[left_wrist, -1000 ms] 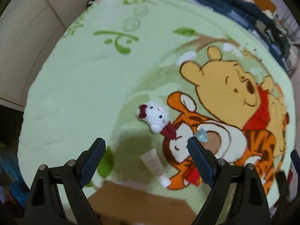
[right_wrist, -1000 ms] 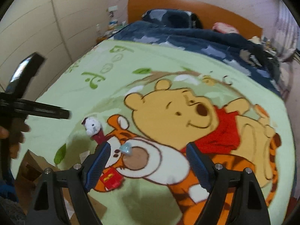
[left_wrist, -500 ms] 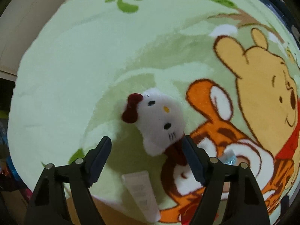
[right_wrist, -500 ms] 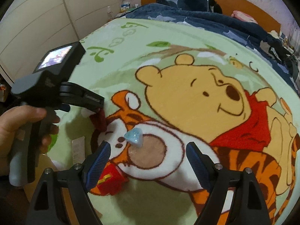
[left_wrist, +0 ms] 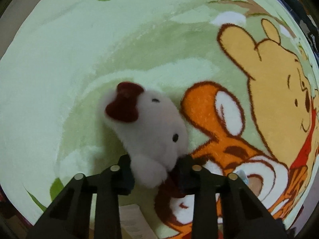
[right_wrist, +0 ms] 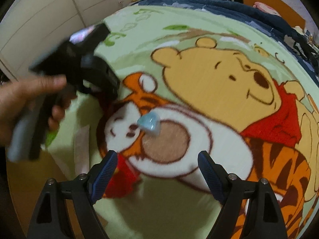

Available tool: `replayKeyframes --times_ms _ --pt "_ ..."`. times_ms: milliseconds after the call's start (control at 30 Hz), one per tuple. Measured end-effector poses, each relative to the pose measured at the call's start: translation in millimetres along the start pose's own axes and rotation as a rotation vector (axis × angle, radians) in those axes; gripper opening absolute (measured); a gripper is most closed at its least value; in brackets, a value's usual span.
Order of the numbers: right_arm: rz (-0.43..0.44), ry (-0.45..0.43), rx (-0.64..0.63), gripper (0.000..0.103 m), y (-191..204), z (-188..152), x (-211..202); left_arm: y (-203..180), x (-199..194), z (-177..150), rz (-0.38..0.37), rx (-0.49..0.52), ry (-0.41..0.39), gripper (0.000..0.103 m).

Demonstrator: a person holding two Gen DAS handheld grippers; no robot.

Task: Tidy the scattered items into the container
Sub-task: 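Grasp the white Hello Kitty plush with the left tool while the right tool approaches the red box, then grasp the red box with the right tool and lift it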

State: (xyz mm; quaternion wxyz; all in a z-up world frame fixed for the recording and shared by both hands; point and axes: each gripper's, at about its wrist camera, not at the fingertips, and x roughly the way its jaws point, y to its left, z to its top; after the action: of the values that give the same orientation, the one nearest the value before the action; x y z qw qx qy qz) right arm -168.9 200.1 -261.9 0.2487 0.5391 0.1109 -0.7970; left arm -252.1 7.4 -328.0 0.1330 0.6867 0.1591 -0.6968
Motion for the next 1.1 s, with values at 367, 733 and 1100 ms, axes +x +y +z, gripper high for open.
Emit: replayKeyframes --times_ms 367,733,1100 --pt "0.233 0.096 -0.054 0.085 19.8 -22.3 21.8 61.2 -76.7 29.2 0.088 0.049 -0.152 0.029" --pt "-0.140 -0.008 -0.045 0.085 -29.9 13.1 19.4 157.4 -77.4 38.5 0.146 -0.014 -0.151 0.029" --pt "0.115 0.056 0.086 0.087 -23.6 -19.9 29.7 152.6 -69.4 20.3 0.139 0.079 -0.119 0.030"
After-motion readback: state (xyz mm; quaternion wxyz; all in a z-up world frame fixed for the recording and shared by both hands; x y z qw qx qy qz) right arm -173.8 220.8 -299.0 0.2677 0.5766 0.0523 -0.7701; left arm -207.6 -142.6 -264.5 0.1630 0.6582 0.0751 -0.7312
